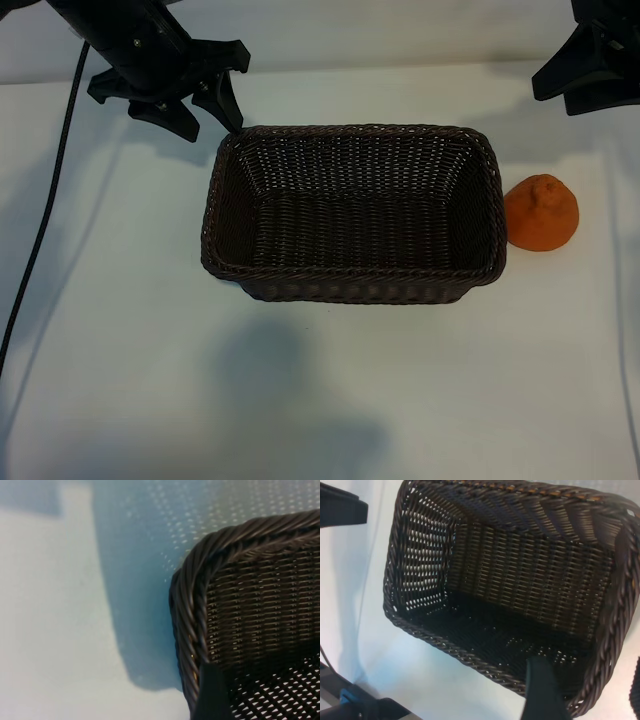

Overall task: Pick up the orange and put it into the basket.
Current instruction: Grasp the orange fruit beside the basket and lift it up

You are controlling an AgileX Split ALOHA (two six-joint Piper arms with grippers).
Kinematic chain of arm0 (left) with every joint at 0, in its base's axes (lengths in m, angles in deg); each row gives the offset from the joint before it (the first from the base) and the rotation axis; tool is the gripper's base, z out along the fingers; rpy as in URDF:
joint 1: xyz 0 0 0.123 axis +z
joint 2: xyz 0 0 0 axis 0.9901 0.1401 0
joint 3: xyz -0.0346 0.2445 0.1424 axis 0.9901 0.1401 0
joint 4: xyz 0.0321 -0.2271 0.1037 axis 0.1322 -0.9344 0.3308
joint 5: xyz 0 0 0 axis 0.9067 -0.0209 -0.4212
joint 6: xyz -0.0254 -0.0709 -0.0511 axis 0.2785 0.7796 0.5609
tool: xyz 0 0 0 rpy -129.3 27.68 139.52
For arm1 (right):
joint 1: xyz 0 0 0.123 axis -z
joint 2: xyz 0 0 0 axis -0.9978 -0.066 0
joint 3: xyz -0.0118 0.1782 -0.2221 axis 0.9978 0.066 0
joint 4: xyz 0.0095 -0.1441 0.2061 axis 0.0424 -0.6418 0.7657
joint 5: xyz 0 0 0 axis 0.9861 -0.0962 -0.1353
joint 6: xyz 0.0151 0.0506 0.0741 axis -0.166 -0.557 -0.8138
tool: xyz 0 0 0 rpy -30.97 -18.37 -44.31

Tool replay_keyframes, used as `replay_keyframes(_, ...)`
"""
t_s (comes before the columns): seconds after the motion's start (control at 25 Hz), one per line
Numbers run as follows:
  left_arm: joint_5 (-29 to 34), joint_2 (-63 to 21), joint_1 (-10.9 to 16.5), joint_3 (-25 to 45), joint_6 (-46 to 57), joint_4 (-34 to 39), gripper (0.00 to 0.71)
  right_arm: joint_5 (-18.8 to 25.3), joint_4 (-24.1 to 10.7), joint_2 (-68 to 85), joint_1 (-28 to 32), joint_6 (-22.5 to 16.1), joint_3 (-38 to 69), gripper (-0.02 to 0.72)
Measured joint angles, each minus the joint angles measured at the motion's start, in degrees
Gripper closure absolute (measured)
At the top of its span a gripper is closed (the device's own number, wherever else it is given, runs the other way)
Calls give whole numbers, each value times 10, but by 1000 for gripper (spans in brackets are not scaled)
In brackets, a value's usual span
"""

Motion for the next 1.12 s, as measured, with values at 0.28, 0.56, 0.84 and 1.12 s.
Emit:
replay_keyframes(0.28,0,0,0,0,-5,0,163,0,0,0,0,0,0,281)
replay_keyframes(0.56,0,0,7,0,-41,-37,163,0,0,0,0,0,0,281)
replay_keyframes(0.84,0,-22,18,0,-61,-61,163,0,0,0,0,0,0,281)
replay_keyframes(1.12,0,-72,19,42,-78,-58,163,0,0,0,0,0,0,281)
